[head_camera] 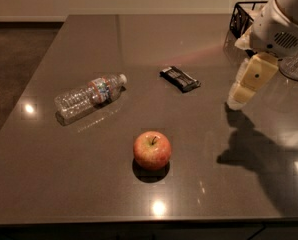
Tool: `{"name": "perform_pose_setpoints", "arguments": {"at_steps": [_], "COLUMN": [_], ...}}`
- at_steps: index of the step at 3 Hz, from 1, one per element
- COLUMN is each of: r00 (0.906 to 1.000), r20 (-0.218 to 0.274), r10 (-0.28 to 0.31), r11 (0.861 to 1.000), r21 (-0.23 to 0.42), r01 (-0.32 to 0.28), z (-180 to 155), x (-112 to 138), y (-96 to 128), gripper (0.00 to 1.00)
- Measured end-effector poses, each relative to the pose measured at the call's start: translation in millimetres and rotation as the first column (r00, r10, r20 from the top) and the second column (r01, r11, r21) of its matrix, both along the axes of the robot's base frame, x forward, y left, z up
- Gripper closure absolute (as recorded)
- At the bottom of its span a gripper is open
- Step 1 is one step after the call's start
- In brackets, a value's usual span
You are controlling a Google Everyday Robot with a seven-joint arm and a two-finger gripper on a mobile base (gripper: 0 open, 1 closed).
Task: Move rxbar chocolate near apple
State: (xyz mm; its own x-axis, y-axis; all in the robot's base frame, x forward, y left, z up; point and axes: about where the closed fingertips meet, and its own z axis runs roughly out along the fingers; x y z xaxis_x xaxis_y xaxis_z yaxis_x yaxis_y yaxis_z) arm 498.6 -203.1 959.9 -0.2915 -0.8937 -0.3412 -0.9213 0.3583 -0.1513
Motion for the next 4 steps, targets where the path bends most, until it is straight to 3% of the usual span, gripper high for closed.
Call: {"name": "perform_pose_setpoints", "arguments": {"at_steps": [1, 2, 3, 4], "r00": [0.9978, 0.9925, 0.9852, 0.9728], "r20": [-0.017, -0.029, -0.043, -0.071], "r10": [-0.064, -0.119, -0.166, -0.221], "r11": [0.995, 0.987, 0.98, 0.972], "r21": [0.074, 0.107, 0.102, 0.069], "r01": [0.065, 0.121, 0.17, 0.225], "z": [-12, -30, -53, -78], "x": [38, 73, 103, 122], "y": [14, 36, 57, 61], "gripper": [0.0, 0.0, 0.0, 0.0]}}
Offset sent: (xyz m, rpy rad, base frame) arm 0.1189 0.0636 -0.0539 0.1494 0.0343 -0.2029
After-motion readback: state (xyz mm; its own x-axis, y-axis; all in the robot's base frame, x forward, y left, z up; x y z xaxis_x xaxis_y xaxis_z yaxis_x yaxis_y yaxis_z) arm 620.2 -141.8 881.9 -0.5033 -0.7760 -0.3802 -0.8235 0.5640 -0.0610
